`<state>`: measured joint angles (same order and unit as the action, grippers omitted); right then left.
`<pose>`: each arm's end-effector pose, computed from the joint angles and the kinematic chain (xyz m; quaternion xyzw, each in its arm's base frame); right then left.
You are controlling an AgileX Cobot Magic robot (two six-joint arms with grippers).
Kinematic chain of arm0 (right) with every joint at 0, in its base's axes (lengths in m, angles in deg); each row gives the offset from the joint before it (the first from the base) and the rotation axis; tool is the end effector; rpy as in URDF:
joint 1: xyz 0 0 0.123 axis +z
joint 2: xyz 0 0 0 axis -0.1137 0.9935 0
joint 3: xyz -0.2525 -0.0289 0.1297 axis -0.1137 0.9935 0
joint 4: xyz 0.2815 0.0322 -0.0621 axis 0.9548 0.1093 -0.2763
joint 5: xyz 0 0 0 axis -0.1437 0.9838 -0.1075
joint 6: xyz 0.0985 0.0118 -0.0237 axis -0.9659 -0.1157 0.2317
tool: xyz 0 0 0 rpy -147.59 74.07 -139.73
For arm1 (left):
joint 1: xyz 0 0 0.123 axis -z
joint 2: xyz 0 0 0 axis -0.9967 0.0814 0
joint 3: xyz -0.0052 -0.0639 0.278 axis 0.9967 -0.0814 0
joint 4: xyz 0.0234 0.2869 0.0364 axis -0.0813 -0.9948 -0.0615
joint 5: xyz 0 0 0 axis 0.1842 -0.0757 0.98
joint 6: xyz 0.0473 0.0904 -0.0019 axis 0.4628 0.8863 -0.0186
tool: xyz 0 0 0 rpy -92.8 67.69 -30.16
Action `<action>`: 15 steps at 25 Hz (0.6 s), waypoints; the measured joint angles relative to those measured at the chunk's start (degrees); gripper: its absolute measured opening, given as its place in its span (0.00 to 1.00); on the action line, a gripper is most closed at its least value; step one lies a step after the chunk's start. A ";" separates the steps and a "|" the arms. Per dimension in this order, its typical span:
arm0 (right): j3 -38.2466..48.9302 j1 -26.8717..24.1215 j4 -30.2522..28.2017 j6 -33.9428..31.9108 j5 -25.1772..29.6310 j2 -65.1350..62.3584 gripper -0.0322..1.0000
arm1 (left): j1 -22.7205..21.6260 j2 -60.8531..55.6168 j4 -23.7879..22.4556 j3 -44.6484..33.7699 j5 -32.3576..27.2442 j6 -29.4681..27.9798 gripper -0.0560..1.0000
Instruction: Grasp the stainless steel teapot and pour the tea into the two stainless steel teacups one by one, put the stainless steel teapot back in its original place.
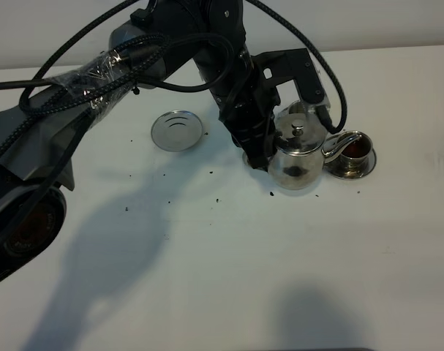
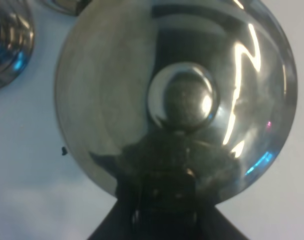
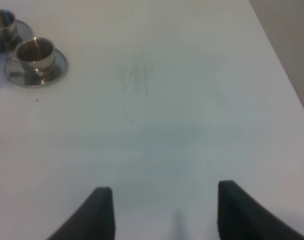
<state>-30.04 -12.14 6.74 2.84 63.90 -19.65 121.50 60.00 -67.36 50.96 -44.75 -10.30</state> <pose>0.0379 -0.0032 0.2883 0.0030 0.8553 -0.0460 0.5160 0.4146 -0.3269 0.2123 0.6287 0.7581 -0.0865 0.1498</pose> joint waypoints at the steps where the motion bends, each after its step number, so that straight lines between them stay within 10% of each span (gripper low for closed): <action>1: 0.00 0.00 0.00 0.00 0.00 0.00 0.47 | 0.00 0.00 -0.03 -0.22 0.00 -0.74 0.28; 15: 0.00 0.00 0.00 0.00 0.00 0.00 0.47 | -0.49 -2.07 -7.69 -0.19 5.90 -2.12 0.28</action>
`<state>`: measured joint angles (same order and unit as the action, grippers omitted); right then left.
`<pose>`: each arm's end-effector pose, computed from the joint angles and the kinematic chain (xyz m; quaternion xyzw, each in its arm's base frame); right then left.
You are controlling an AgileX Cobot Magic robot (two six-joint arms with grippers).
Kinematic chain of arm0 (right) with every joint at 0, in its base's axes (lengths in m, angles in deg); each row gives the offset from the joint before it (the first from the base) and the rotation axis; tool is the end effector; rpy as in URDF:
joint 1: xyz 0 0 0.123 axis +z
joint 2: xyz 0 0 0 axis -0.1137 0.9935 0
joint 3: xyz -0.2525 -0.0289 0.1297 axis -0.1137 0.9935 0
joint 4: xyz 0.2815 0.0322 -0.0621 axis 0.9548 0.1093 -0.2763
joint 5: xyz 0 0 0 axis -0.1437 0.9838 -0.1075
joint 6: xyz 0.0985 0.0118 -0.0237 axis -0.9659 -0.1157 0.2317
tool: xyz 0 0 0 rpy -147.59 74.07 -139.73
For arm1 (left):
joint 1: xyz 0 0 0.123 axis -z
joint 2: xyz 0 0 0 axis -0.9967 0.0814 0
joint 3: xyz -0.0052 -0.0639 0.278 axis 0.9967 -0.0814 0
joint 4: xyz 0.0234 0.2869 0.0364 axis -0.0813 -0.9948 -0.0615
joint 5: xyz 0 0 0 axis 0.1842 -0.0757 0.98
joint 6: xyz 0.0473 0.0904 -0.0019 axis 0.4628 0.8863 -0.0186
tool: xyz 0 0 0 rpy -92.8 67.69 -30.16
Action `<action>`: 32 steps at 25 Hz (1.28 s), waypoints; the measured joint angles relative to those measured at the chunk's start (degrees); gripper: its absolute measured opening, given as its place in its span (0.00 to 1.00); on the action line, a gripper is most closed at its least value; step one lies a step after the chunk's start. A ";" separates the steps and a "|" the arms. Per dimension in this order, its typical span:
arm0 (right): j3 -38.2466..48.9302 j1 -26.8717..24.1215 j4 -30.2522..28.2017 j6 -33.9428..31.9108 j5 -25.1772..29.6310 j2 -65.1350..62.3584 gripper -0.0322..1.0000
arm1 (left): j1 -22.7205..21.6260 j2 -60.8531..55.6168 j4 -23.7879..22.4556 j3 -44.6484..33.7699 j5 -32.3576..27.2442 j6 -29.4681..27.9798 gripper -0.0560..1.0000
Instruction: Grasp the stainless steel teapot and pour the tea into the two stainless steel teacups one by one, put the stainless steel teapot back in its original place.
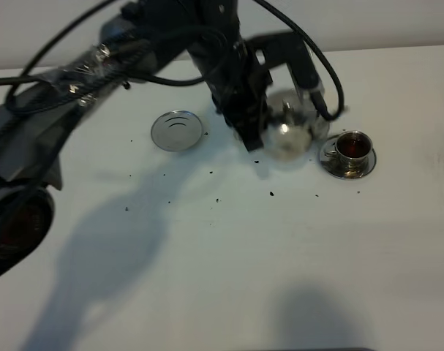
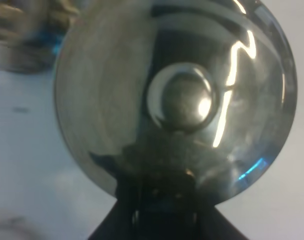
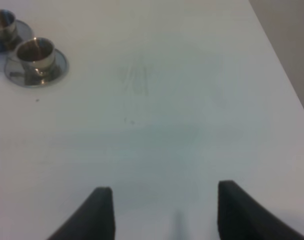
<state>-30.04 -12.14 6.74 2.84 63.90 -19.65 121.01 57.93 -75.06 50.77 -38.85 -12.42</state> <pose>0.0379 -0.0032 0.2883 0.0030 0.8553 -0.0460 0.5160 0.4296 -0.3162 0.2323 0.6179 0.7572 -0.0186 0.2111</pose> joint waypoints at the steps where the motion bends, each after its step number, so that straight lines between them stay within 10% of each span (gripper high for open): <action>1: 0.00 0.00 0.00 0.00 0.00 0.00 0.47 | -0.41 -0.32 -1.46 0.00 1.64 0.29 0.28; 12: 0.00 0.00 0.00 0.00 0.00 0.00 0.47 | -1.84 2.16 -25.72 0.04 15.45 0.87 0.28; 32: 0.00 0.00 0.00 0.00 0.00 0.00 0.47 | -2.20 5.87 -31.51 0.04 21.25 14.05 0.28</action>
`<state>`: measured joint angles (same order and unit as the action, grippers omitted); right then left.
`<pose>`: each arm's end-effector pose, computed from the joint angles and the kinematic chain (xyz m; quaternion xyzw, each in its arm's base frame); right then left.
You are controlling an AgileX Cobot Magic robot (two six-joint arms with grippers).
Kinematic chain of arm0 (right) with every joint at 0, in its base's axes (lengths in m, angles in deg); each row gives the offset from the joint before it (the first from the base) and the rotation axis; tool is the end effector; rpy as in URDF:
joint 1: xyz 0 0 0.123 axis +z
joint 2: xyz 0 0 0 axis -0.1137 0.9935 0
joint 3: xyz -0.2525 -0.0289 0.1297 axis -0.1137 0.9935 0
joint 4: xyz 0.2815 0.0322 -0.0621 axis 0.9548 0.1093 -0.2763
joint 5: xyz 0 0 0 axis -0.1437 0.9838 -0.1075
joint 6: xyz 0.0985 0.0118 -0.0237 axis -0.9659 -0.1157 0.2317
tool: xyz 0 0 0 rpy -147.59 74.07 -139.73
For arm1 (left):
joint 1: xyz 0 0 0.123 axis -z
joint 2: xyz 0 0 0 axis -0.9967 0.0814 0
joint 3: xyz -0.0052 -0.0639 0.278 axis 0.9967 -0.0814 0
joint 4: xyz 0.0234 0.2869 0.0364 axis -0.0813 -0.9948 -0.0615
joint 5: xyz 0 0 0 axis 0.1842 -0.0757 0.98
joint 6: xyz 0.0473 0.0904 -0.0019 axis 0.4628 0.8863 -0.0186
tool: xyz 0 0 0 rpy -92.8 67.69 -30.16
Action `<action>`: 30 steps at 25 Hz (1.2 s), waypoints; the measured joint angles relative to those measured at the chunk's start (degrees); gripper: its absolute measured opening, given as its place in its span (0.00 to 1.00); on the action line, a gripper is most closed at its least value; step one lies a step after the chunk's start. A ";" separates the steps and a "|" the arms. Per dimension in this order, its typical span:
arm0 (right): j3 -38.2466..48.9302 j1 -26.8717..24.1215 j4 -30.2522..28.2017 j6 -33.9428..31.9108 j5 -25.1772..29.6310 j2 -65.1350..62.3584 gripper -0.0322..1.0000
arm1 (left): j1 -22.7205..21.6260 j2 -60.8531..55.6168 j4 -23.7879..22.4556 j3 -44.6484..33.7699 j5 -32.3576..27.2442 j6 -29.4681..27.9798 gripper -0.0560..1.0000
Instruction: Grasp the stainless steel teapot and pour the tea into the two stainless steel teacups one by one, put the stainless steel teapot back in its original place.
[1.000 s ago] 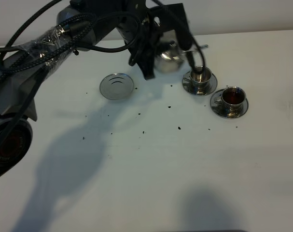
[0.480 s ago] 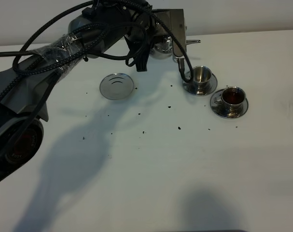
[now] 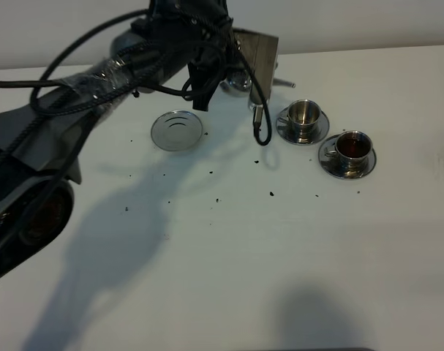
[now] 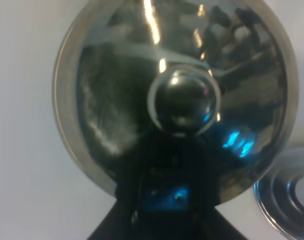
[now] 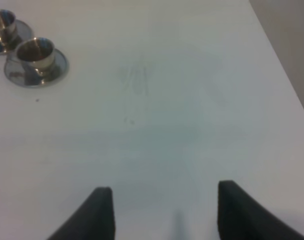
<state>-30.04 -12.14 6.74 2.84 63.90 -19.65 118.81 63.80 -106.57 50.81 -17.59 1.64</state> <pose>0.0379 -0.0032 0.2883 0.0030 0.8553 -0.0460 0.5160 0.4975 -0.2920 0.2028 0.7352 0.5551 0.2723 0.2777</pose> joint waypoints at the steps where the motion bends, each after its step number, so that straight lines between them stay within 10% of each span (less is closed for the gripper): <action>1: 0.00 0.00 0.00 0.00 0.00 0.00 0.47 | -0.11 0.70 -0.34 0.00 0.80 0.16 0.28; 14: 0.00 0.00 0.00 0.00 0.00 0.00 0.47 | -0.18 2.65 -3.53 0.00 9.00 2.94 0.28; 30: 0.00 0.00 0.00 0.00 0.00 0.00 0.47 | -0.13 2.65 -3.58 -0.12 13.29 19.22 0.28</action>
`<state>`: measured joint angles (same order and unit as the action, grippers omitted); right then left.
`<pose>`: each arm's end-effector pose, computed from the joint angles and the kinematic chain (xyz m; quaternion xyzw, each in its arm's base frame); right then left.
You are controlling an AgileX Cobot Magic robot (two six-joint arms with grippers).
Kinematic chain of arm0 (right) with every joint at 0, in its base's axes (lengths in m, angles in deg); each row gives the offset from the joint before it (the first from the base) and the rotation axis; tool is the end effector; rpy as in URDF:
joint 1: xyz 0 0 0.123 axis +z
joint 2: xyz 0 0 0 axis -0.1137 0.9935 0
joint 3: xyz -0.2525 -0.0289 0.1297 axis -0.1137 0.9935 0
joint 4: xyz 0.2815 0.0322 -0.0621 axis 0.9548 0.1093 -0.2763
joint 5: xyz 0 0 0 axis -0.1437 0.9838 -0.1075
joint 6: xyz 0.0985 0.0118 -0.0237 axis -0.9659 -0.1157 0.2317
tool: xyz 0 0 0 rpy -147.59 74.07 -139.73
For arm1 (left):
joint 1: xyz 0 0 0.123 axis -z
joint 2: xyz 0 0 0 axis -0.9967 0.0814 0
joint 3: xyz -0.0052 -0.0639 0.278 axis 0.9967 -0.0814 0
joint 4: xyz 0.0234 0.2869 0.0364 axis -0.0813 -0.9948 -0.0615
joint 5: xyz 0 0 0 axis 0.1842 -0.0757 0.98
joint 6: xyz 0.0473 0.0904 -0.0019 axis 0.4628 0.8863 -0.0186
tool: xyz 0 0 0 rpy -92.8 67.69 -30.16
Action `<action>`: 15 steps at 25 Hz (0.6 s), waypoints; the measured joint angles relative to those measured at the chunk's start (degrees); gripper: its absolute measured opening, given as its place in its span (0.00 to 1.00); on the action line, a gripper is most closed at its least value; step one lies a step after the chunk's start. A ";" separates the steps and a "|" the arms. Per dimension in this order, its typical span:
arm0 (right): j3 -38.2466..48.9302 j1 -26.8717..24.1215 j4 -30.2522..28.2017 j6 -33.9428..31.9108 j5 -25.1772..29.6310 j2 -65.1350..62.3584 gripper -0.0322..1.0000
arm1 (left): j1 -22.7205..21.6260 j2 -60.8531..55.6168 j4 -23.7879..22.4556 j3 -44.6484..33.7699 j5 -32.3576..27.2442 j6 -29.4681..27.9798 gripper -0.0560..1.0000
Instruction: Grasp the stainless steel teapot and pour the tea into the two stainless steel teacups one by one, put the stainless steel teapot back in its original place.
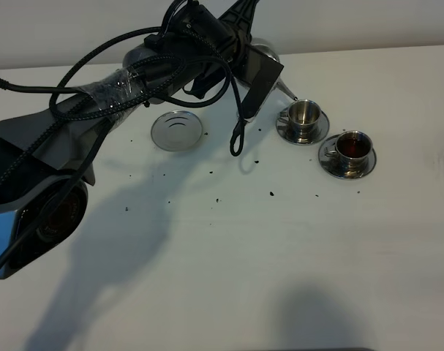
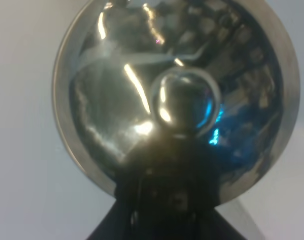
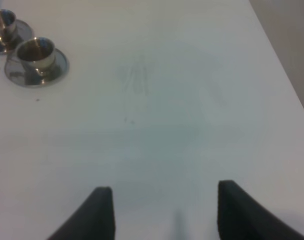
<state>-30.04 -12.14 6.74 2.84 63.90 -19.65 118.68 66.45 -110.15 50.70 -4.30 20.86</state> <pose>0.0379 -0.0032 0.2883 0.0030 0.8553 -0.0460 0.5160 0.5112 -0.3071 0.1909 0.8096 0.3641 0.3500 0.2993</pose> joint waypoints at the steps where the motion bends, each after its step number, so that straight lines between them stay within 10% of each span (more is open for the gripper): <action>1: 0.00 0.00 0.00 0.00 0.00 0.00 0.47 | 0.00 0.06 0.00 -0.02 0.40 0.67 0.28; 15: 0.00 0.00 0.00 0.00 0.00 0.00 0.47 | 0.00 1.82 -0.27 -0.08 6.68 6.40 0.28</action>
<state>-30.04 -12.14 6.74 2.84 63.90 -19.65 118.68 68.27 -110.42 50.62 2.38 27.26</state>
